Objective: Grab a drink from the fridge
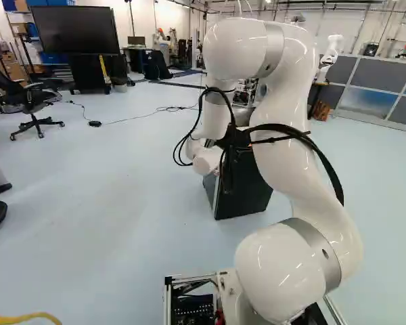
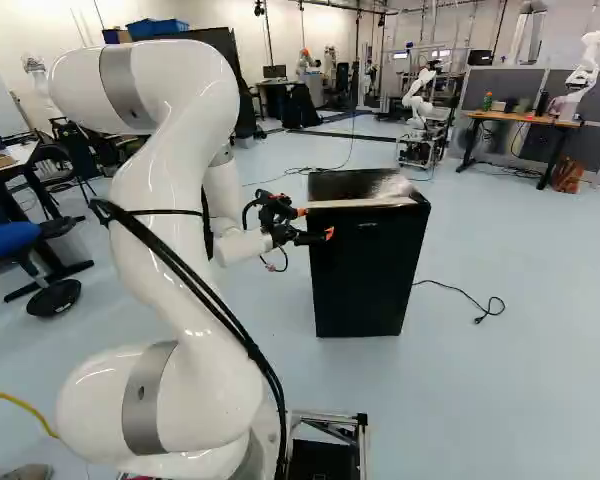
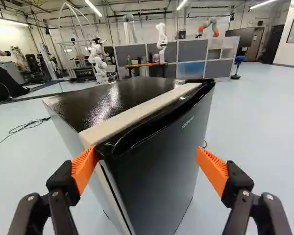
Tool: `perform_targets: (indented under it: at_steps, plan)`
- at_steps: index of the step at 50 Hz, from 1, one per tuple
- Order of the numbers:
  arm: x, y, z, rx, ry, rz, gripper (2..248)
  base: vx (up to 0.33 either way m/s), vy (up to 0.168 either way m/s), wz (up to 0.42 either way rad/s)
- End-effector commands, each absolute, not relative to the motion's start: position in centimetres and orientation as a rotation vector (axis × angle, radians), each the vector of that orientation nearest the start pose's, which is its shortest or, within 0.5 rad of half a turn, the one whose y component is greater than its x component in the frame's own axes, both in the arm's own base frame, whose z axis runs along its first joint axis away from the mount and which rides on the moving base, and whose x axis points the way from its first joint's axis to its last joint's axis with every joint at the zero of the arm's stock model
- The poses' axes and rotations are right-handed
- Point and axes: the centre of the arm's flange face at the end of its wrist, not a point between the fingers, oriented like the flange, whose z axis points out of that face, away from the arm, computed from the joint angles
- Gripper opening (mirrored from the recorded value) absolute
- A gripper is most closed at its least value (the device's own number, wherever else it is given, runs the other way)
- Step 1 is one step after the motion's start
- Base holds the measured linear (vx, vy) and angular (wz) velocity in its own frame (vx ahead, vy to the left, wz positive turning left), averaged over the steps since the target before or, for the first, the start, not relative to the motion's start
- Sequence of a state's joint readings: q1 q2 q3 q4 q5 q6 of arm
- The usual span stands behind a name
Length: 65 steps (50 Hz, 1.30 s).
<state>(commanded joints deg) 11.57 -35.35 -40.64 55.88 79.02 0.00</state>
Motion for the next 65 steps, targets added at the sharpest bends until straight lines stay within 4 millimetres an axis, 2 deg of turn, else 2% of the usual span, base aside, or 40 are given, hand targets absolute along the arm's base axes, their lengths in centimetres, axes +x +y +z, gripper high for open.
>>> perform_targets:
  at_steps: [65]
  plan:
    - [35.7, -3.6, 27.1, -2.701, 1.381, -2.200, 247, -0.001, -0.002, -0.003]
